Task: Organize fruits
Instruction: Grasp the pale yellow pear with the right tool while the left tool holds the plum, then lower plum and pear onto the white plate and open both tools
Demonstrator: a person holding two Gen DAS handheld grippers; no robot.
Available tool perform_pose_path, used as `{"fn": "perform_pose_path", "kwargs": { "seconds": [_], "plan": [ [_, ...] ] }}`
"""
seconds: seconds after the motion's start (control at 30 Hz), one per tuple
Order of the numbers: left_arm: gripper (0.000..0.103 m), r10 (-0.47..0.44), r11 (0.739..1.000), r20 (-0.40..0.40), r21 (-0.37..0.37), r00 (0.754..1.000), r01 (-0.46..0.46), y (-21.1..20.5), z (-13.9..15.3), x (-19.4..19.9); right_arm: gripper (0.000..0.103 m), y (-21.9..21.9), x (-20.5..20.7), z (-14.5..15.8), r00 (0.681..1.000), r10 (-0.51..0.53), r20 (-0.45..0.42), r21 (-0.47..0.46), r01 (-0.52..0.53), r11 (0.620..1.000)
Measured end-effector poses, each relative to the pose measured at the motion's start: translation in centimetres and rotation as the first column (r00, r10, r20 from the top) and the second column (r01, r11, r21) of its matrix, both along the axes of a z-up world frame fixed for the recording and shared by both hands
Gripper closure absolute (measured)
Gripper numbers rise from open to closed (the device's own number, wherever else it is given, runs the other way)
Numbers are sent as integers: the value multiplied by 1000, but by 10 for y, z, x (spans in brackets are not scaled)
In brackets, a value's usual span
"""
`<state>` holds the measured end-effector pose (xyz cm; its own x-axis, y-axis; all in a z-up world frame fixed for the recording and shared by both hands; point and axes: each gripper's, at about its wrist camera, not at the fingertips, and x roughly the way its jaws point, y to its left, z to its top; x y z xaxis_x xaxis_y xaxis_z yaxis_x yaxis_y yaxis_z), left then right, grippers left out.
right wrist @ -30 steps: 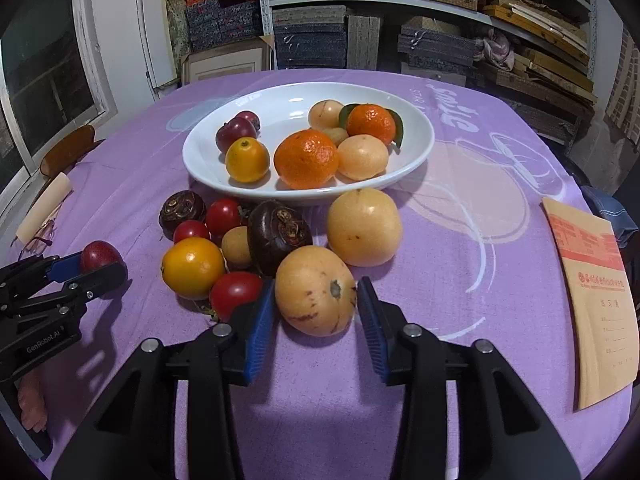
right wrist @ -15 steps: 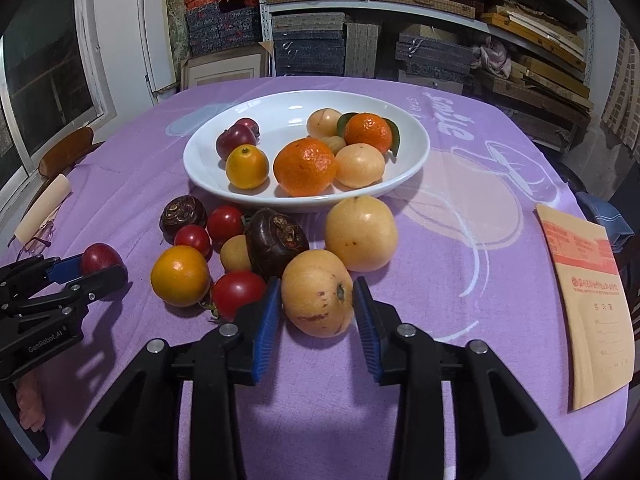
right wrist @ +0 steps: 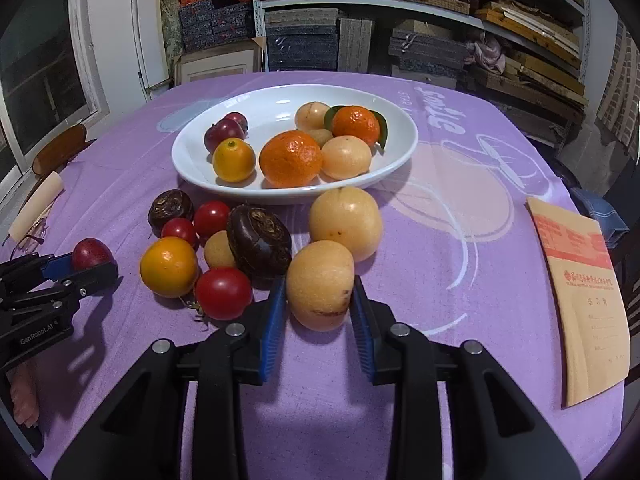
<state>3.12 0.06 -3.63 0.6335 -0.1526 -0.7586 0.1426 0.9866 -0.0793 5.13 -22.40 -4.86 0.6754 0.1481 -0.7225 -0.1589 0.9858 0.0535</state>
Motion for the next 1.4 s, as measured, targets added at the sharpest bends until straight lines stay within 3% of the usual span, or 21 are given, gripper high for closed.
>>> {"fn": "perform_pose_path", "kwargs": {
  "seconds": [0.57, 1.4],
  "plan": [
    [62, -4, 1000, 10, -4, 1000, 4, 1, 2, -2, 72, -14, -5, 0, 1000, 0, -11, 82, 1, 997],
    [62, 31, 998, 99, 46, 995, -36, -3, 27, 4, 72, -22, -23, 35, 996, -19, 89, 148, 5, 989]
  ]
}}
